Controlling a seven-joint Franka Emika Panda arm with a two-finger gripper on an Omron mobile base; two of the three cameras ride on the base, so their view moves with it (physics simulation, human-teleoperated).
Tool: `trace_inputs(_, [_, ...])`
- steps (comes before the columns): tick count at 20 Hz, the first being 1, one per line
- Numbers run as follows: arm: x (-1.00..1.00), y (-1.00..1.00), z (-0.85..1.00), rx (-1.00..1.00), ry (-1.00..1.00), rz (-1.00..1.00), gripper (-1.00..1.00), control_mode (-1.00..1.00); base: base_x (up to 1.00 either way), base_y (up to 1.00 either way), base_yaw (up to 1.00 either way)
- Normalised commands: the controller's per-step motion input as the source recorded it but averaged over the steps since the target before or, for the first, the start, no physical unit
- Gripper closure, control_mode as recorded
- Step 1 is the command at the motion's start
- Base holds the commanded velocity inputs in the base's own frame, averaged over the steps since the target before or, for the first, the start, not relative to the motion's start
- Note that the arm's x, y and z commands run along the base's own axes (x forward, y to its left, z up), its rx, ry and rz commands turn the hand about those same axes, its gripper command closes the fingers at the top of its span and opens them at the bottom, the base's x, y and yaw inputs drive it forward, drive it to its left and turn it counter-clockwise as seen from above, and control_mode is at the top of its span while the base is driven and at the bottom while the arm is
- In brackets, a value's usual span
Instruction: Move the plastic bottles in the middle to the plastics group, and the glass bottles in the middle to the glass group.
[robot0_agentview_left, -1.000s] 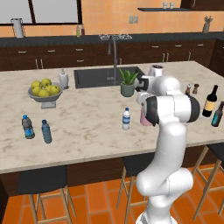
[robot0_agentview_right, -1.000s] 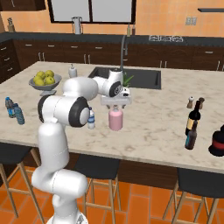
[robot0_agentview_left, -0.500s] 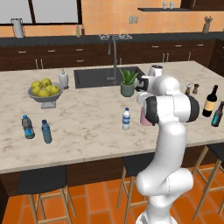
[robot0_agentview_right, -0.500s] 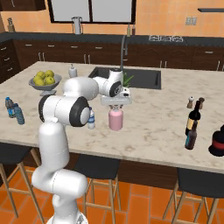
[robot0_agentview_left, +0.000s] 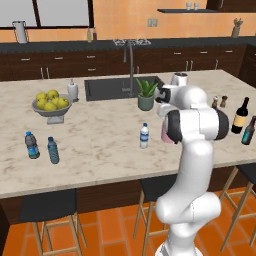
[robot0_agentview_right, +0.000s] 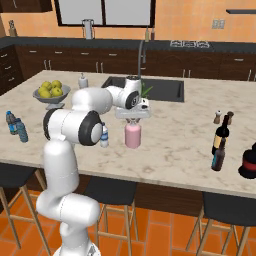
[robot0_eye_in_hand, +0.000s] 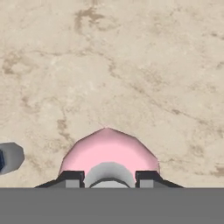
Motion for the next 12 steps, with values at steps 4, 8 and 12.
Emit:
trace_inputs(4, [-0.65, -0.74, 0.68, 0.03, 0.09, -0.19, 1.0, -1.0, 0.0, 0.0, 0.0])
trace_inputs(8, [-0.73, -0.72, 0.38, 0.02, 0.12, -0.25, 1.0, -1.0, 0.0, 0.0, 0.0])
trace_inputs(12, [-0.38, -0.63, 0.07, 0.0, 0.09, -0.26, 1.0, -1.0, 0.0, 0.0, 0.0])
